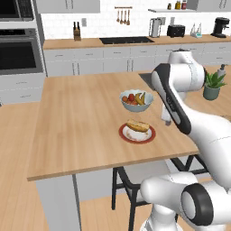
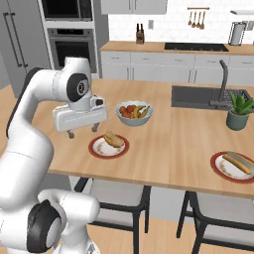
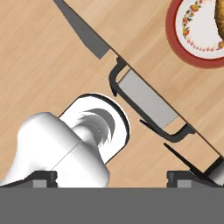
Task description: Place one bun and one sausage from the bowl on each plate.
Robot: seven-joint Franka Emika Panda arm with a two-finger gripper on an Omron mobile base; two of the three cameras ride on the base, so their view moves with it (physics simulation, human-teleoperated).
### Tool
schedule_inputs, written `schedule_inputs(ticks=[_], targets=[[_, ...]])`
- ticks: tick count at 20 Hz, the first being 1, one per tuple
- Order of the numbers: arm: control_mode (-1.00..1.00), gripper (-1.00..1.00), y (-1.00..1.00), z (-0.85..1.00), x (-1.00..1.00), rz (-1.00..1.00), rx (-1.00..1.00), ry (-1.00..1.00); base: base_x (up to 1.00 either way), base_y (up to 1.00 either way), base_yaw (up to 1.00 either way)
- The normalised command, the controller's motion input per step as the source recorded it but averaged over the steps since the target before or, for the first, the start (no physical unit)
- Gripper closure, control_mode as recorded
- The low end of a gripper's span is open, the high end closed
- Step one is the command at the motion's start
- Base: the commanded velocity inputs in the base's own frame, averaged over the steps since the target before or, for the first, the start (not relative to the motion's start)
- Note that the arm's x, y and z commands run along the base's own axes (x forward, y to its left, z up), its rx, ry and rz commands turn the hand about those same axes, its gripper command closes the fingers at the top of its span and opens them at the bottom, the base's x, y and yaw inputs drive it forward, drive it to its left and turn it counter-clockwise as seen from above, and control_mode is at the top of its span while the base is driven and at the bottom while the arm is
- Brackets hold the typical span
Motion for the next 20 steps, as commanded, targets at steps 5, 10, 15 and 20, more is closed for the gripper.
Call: schedule_inputs(ticks=[5, 10, 15, 20], targets=[[-1.0, -1.0, -0.01, 0.14, -0.43, 0.0, 0.0, -0.05, 0.0, 0.0, 0.0], [-1.0, -1.0, -0.02, 0.0, 0.0, -0.01, 0.0, 0.0, 0.0, 0.0, 0.0], [-1.0, -1.0, 0.0, 0.0, 0.0, 0.0, 0.0, 0.0, 0.0, 0.0, 0.0], [1.0, -1.0, 0.0, 0.0, 0.0, 0.0, 0.0, 0.0, 0.0, -0.04, 0.0]])
